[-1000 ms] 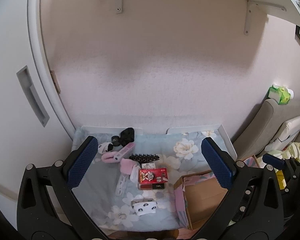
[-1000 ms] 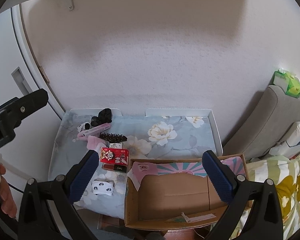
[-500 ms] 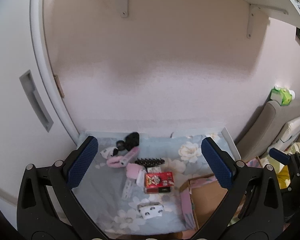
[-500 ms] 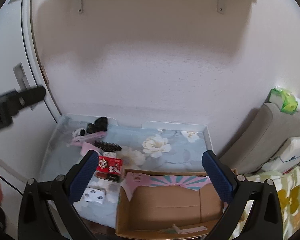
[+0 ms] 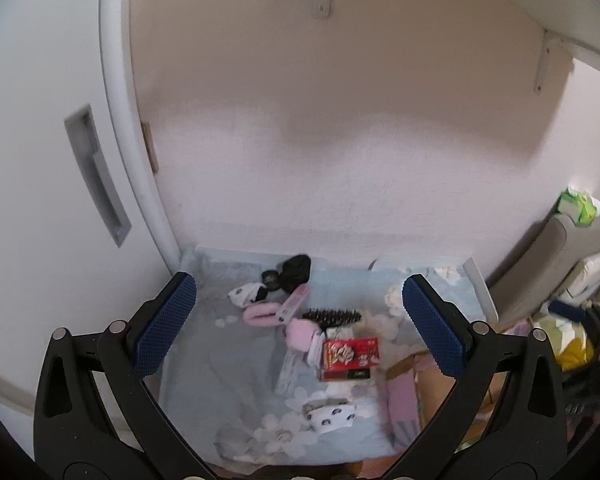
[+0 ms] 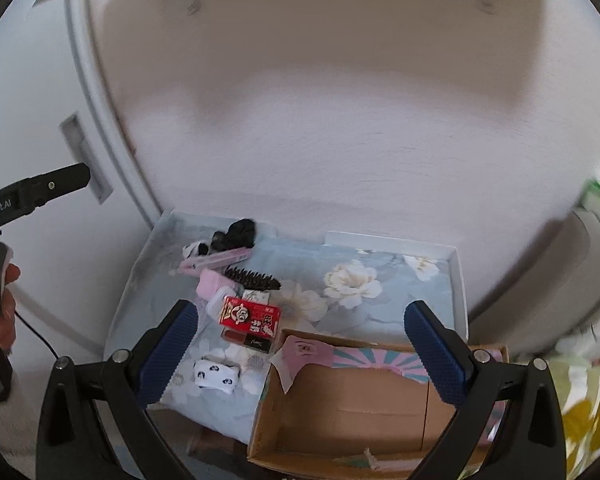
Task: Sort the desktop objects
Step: 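Grasp the clear plastic case with the left gripper while the right grasps the red carton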
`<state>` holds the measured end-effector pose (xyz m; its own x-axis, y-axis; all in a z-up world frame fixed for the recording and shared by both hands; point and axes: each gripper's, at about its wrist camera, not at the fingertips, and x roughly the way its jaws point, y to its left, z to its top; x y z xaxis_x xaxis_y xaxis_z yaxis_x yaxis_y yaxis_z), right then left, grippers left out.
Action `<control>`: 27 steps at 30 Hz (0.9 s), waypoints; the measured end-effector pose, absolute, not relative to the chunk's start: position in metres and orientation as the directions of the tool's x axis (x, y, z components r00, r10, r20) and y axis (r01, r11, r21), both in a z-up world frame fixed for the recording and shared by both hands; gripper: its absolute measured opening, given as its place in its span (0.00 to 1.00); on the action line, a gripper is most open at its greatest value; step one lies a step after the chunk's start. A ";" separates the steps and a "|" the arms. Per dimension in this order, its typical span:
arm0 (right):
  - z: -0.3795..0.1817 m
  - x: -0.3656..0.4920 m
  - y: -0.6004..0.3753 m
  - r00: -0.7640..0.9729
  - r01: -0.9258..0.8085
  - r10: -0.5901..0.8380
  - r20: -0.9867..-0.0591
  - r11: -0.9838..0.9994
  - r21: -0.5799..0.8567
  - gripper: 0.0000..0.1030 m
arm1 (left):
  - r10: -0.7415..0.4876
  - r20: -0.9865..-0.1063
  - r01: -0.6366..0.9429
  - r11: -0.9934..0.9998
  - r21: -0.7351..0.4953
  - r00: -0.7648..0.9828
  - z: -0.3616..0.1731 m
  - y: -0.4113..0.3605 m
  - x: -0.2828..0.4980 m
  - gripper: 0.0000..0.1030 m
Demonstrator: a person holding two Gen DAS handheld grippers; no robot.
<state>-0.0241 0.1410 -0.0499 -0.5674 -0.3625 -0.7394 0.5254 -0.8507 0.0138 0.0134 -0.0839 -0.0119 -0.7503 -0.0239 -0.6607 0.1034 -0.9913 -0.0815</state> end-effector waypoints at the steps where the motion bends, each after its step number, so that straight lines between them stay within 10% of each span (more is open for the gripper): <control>1: -0.053 -0.027 0.137 -0.553 0.548 -0.366 -0.749 -0.836 0.004 1.00 | -0.030 -0.672 0.102 -0.992 -0.068 -0.740 -0.021 -0.087 0.014 1.00; 18: -0.180 -0.092 0.027 -0.174 0.945 -0.282 -0.944 -0.317 -0.079 1.00 | 0.094 -0.866 -0.150 -0.989 -0.022 -0.492 -0.216 -0.083 -0.024 0.98; 27: -0.256 -0.110 -0.012 -0.072 0.989 -0.129 -0.989 -0.139 -0.054 0.93 | 0.116 -0.914 -0.144 -0.987 -0.064 -0.389 -0.288 -0.089 -0.047 0.78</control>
<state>-0.1097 -0.0117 -0.2562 -0.0724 -0.1286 -0.9891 0.9888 -0.1387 -0.0544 -0.0471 -0.0889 -0.2884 -0.3893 0.1157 -0.9138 -0.1443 -0.9875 -0.0635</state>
